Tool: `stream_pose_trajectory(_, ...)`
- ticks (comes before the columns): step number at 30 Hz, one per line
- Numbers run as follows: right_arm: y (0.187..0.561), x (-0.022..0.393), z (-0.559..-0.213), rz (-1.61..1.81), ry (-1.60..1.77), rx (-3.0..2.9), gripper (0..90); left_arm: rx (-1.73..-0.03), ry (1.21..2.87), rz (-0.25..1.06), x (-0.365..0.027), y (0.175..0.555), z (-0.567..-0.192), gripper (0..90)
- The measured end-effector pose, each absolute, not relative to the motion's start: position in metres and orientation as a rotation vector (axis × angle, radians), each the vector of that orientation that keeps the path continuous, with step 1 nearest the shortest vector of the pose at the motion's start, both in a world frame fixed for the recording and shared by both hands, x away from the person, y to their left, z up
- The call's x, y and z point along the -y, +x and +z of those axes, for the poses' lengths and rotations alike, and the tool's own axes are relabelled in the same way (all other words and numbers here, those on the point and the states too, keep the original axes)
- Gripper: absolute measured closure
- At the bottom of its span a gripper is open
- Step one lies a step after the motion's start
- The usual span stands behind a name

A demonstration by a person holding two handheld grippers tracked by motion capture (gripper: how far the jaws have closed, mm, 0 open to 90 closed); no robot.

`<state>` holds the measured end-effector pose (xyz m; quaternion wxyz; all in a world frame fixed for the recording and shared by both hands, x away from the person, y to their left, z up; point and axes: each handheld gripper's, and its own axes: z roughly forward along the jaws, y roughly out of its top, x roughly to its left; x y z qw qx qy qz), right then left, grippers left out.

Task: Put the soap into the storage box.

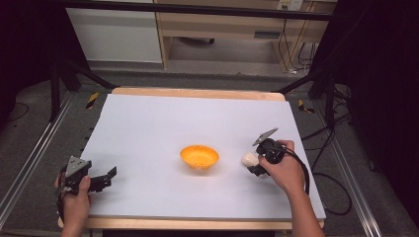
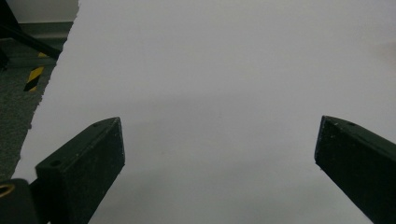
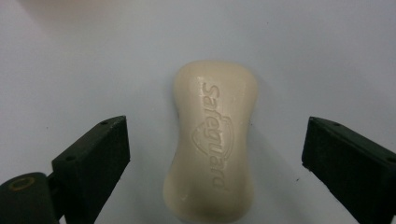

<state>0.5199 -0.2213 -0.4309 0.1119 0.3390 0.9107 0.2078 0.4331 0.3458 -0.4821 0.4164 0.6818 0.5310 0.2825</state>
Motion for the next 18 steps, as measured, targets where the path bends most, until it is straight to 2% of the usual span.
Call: stream_pose_trajectory(18, 0.531, 0.222, -0.444, 0.539, 1.086, -2.739, 38.8, -1.334, 1.713, 0.704, -0.346, 0.433, -0.482, 1.5)
